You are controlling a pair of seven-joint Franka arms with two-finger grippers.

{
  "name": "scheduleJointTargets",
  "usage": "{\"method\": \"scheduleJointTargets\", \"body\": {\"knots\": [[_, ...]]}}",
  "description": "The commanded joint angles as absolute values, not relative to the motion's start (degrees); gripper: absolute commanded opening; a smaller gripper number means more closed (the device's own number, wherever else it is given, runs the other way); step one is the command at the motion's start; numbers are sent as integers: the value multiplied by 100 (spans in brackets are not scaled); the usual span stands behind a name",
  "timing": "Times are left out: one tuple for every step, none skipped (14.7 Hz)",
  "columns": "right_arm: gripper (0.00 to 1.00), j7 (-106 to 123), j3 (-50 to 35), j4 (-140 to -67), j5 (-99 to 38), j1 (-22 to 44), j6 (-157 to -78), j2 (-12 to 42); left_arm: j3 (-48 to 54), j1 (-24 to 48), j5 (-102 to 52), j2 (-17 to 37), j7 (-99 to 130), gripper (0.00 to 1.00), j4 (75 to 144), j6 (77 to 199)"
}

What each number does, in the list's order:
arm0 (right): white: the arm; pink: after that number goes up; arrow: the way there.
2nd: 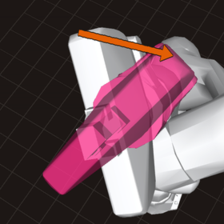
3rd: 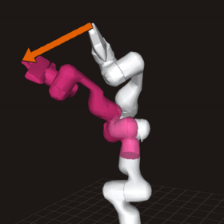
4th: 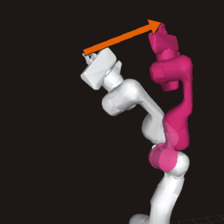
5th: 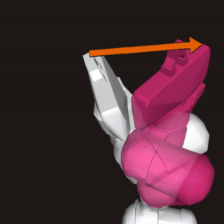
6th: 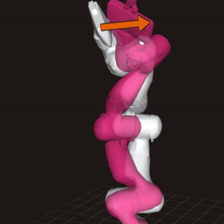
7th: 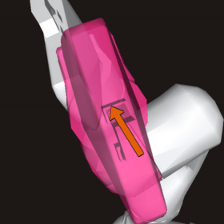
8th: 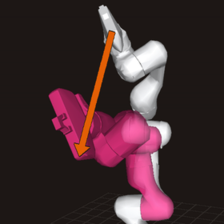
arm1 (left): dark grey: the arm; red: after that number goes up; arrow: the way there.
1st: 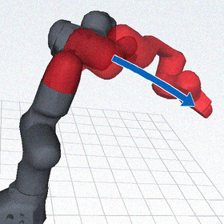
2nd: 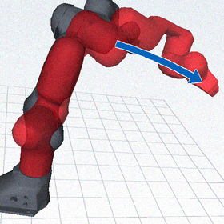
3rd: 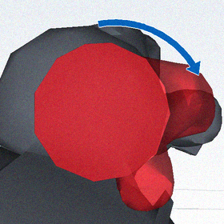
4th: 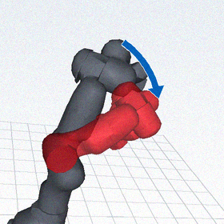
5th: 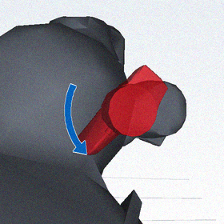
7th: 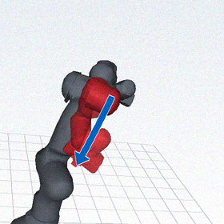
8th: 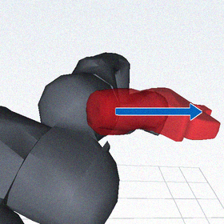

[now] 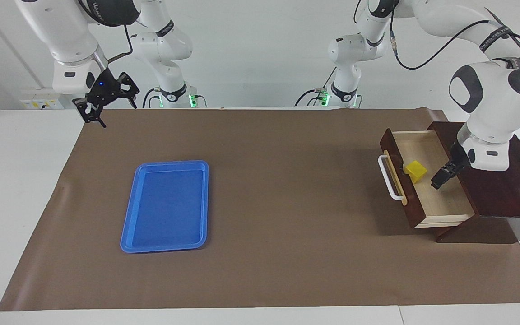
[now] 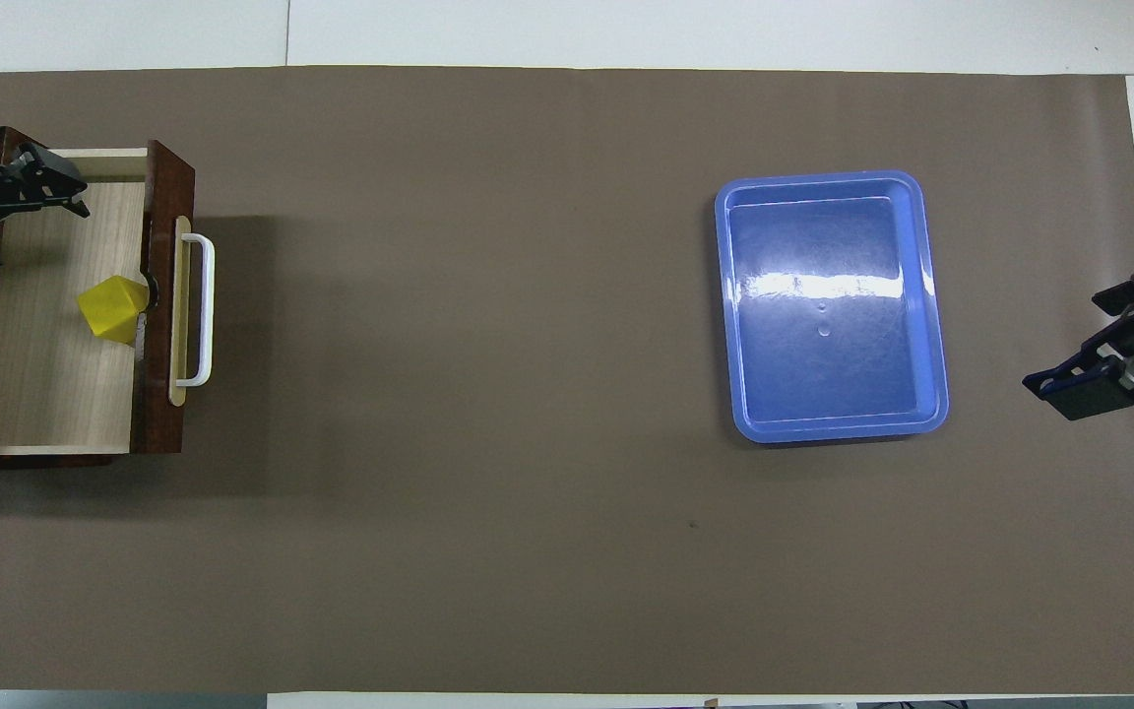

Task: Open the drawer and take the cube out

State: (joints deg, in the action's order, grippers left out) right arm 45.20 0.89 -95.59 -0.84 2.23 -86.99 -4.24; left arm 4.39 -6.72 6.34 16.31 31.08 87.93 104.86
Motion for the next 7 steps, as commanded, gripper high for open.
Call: {"method": "scheduleJointTargets", "body": {"knots": [[100,5053,62,-9896,-359,351,-8886,-676,483,-651,554,1240,4136,100,9770,11290],[100,5210,62,-9992,-465,421,-8921,-712,483,-616,554,1117,4227,100,10052,11538],[100,5429,70,-10054,-596,474,-9008,-747,483,-598,554,1055,4236,100,10237,11636],[100,5719,62,-10142,-659,527,-9131,-791,492,-589,554,1002,4228,100,10352,11680],[100,5991,62,-10212,-772,580,-9201,-808,492,-580,554,985,4210,100,10380,11672],[100,6255,62,-10282,-930,632,-9220,-870,492,-580,554,984,4193,95,10380,11637],[100,6449,62,-10353,-1080,659,-9255,-888,492,-580,554,976,4184,90,10389,11611]]}}
